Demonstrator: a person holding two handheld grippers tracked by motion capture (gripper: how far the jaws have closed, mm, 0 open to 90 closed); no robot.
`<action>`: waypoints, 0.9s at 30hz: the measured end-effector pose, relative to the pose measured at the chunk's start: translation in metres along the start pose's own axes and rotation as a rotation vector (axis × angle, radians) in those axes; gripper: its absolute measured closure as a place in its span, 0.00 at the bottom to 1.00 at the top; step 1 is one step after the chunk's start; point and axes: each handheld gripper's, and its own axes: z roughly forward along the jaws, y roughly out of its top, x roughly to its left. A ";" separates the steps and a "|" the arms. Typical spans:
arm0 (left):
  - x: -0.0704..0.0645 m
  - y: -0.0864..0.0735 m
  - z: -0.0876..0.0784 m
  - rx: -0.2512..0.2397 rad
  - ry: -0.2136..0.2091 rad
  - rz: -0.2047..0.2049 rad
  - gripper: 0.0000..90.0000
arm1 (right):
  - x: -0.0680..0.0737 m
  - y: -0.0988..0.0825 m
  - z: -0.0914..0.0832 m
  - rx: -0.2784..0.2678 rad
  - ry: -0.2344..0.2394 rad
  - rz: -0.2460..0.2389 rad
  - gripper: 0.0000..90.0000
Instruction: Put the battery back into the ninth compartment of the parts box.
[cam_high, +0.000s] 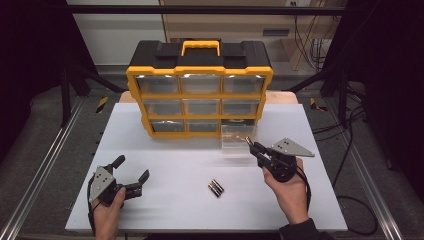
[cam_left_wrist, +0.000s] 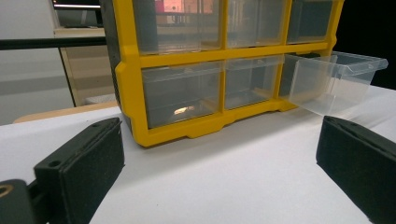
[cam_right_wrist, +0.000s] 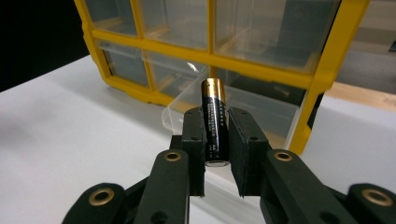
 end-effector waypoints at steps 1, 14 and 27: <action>0.000 0.000 0.000 0.000 0.000 0.000 0.01 | 0.000 0.004 0.000 -0.003 0.000 -0.004 0.85; 0.001 0.000 0.000 -0.004 0.003 -0.002 0.01 | -0.003 0.039 0.011 0.002 0.007 -0.040 0.85; 0.002 0.000 -0.001 -0.006 0.006 -0.004 0.01 | -0.007 0.058 0.026 0.034 0.011 -0.061 0.85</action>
